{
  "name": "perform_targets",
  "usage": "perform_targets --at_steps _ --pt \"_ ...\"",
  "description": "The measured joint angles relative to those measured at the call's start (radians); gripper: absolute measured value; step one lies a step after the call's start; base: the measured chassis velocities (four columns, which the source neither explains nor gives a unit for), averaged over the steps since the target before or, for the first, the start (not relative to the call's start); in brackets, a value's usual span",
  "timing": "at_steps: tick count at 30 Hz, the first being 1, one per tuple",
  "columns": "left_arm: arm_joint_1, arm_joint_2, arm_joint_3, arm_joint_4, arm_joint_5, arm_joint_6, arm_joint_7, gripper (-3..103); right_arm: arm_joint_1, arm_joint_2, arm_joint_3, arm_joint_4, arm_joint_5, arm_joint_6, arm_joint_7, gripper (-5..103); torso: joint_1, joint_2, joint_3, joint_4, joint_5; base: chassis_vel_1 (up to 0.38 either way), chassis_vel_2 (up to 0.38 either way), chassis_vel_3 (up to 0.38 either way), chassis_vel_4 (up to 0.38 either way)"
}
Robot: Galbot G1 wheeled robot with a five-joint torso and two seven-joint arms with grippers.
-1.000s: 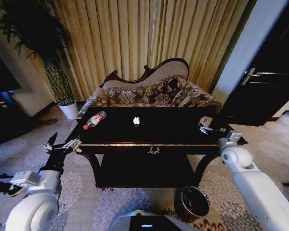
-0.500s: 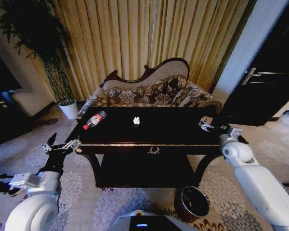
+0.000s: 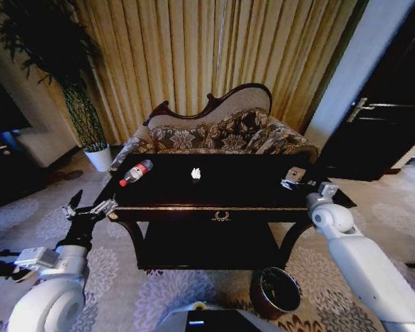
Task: Move to the front of the table and place the trash on the table into the trash bin.
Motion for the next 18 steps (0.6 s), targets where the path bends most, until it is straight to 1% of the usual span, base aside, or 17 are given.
perform_targets --at_steps 12,14,15,17,18 --pt "-0.003 0.001 0.001 0.0 -0.002 0.0 -0.001 100 0.017 0.005 -0.018 -0.007 -0.019 -0.013 -0.023 101 0.0 0.0 0.0 0.0 0.0 0.0 0.0 0.0 0.0" --pt "-0.005 0.001 0.004 0.0 -0.002 -0.001 -0.001 100 0.022 0.01 -0.023 -0.014 -0.027 -0.012 -0.024 91 0.0 0.0 0.0 0.0 0.0 0.0 0.0 0.0 0.0" --pt "-0.005 0.001 0.004 0.0 -0.002 -0.001 -0.001 100 0.022 0.01 -0.023 -0.014 -0.027 -0.012 -0.024 91 0.0 0.0 0.0 0.0 0.0 0.0 0.0 0.0 0.0" --pt "-0.006 0.001 0.004 0.0 -0.003 -0.002 -0.001 100 0.025 0.012 -0.025 -0.019 -0.035 -0.01 -0.024 80 0.0 0.0 0.0 0.0 0.0001 0.0 0.0 0.0 0.0" --pt "-0.006 0.001 0.004 0.0 -0.003 -0.002 -0.001 100 0.025 0.012 -0.025 -0.019 -0.035 -0.01 -0.024 80 0.0 0.0 0.0 0.0 0.0001 0.0 0.0 0.0 0.0"
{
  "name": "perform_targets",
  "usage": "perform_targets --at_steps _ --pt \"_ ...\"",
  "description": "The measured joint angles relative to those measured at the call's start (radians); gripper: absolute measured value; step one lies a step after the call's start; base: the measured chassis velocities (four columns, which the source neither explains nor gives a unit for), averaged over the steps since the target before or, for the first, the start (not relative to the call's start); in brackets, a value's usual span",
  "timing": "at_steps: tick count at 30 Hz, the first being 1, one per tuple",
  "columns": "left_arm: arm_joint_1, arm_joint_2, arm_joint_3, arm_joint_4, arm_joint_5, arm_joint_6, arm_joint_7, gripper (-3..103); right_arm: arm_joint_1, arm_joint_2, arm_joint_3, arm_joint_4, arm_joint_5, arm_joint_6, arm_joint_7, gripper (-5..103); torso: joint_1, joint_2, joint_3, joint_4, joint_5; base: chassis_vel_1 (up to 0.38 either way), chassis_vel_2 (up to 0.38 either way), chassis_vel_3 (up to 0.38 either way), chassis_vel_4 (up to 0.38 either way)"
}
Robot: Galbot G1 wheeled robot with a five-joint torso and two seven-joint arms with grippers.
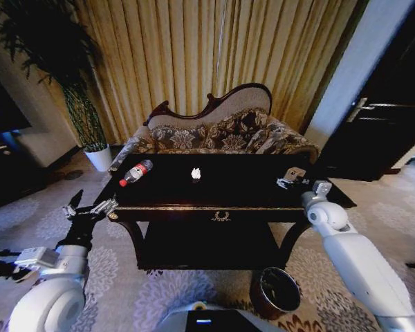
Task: Move to the front of the table and place the trash on the table into the trash bin.
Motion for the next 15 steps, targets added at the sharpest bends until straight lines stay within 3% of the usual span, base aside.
perform_targets --at_steps 3,8,9,11,12,15 --pt "0.0 0.0 0.0 0.0 0.0 0.0 0.0 100 0.0 0.001 0.0 -0.005 -0.007 0.004 0.0 64 0.0 0.0 0.0 0.0 0.0 0.0 0.0 0.0 0.0" --pt "0.0 -0.003 0.001 0.0 0.0 -0.001 0.0 100 -0.005 0.001 0.004 -0.007 -0.01 0.007 0.0 54 0.0 0.0 0.0 0.0 0.0 0.0 0.0 0.0 0.0" --pt "0.0 -0.003 0.001 0.0 0.0 -0.002 0.0 100 -0.009 0.0 0.007 -0.008 -0.01 0.01 0.0 42 0.0 0.0 0.0 0.0 0.0 0.0 0.0 0.0 0.0" --pt "0.0 -0.004 0.001 0.0 0.0 -0.003 0.0 100 -0.012 -0.001 0.008 -0.008 -0.011 0.014 0.0 42 0.0 0.0 0.0 0.0 0.0 0.0 0.0 0.0 0.0" --pt "-0.001 -0.005 0.001 0.0 0.0 -0.005 0.0 100 -0.022 -0.003 0.014 -0.009 -0.013 0.025 0.0 27 0.0 0.0 0.0 0.0 0.0 0.0 0.0 0.0 0.0" --pt "-0.001 -0.006 0.0 0.0 -0.001 -0.007 -0.001 100 -0.029 -0.004 0.017 -0.009 -0.014 0.028 0.0 15 0.0 0.0 0.0 0.0 0.0 0.0 0.0 0.0 0.0"
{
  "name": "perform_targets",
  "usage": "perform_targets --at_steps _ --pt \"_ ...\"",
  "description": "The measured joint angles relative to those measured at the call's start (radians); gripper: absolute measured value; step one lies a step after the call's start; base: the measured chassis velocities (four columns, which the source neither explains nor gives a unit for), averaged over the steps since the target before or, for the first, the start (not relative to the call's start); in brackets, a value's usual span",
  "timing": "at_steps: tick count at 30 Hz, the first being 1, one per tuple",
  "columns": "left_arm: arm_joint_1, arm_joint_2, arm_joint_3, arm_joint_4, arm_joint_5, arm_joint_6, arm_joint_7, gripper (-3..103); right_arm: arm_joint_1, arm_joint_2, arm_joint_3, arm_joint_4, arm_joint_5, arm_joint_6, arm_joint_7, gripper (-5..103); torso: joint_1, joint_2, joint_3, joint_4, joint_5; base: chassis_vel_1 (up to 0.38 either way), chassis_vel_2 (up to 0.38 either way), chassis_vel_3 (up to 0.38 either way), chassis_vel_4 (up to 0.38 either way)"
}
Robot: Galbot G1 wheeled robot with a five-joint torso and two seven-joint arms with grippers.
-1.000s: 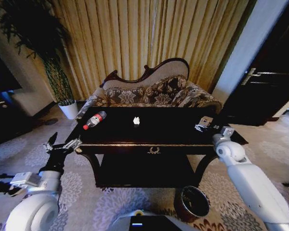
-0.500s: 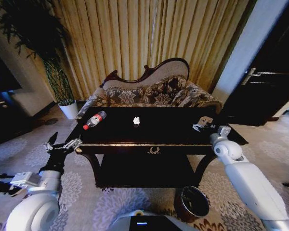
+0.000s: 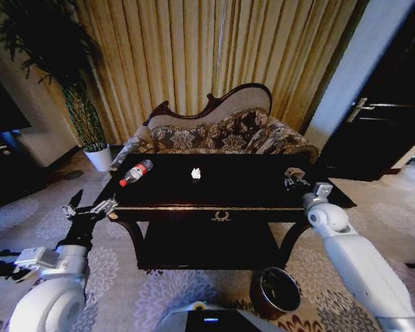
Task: Move to the front of the table and place the trash on the table into the trash bin.
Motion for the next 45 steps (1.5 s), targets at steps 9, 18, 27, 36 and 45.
perform_targets --at_steps 9,18,27,36,45 --pt "0.002 -0.003 -0.001 0.0 -0.001 -0.004 0.0 100 -0.038 0.003 0.018 0.022 0.0 0.002 0.0 0 0.0 0.0 0.0 0.0 0.0 0.0 0.0 0.0 0.0" --pt "0.003 -0.004 -0.001 0.0 -0.001 -0.005 0.001 100 -0.045 -0.003 0.03 0.042 0.009 0.003 0.001 0 0.0 0.0 0.0 0.0 0.0 0.0 0.0 0.0 0.0" --pt "0.009 -0.01 -0.002 0.0 0.002 -0.005 0.002 100 -0.067 -0.005 0.06 0.118 0.024 0.046 0.004 0 0.0 0.0 0.0 0.0001 0.0 0.0 0.0 0.0 0.0" --pt "0.01 -0.009 0.0 0.0 0.006 -0.005 0.004 100 -0.125 -0.02 0.106 0.219 0.044 0.061 0.011 0 0.0 0.0 0.0 0.0 0.0 0.0 0.0 0.0 0.0" --pt "0.009 -0.014 0.004 0.0 0.012 0.0 0.004 100 -0.163 -0.014 0.129 0.329 0.076 0.056 0.062 0 0.0 0.0 0.0 0.0 -0.0001 0.0 0.0 0.0 0.0"
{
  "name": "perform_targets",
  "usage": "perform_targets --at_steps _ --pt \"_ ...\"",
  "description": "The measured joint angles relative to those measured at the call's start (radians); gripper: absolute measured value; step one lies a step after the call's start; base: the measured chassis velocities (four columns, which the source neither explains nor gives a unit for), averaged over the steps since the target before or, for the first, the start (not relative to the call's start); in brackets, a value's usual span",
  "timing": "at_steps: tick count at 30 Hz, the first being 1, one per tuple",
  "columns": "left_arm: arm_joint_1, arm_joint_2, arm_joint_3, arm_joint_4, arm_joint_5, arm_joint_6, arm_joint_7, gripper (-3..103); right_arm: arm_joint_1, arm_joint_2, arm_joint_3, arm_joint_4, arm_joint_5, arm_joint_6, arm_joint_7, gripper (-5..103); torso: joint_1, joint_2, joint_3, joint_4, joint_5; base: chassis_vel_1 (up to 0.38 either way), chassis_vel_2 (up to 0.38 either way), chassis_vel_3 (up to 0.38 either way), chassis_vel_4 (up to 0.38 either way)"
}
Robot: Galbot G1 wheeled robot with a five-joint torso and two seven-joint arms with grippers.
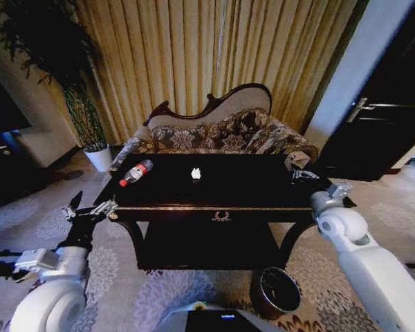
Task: Move to the front of the table and place the trash on the table into the trash bin.
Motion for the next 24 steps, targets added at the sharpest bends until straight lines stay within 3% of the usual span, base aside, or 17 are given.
perform_targets --at_steps 15,24 --pt "-0.015 0.009 0.005 0.014 -0.001 0.0 0.0 100 -0.004 0.02 -0.01 0.011 -0.023 -0.017 0.003 0 0.0 0.0 0.0 0.0 0.0002 0.003 -0.002 -0.003 0.003" --pt "-0.021 0.012 0.017 0.019 0.001 0.002 0.0 100 -0.005 0.028 -0.012 -0.001 -0.026 -0.009 0.003 0 0.0 0.0 0.0 0.0 0.0002 0.123 -0.127 -0.119 0.119"
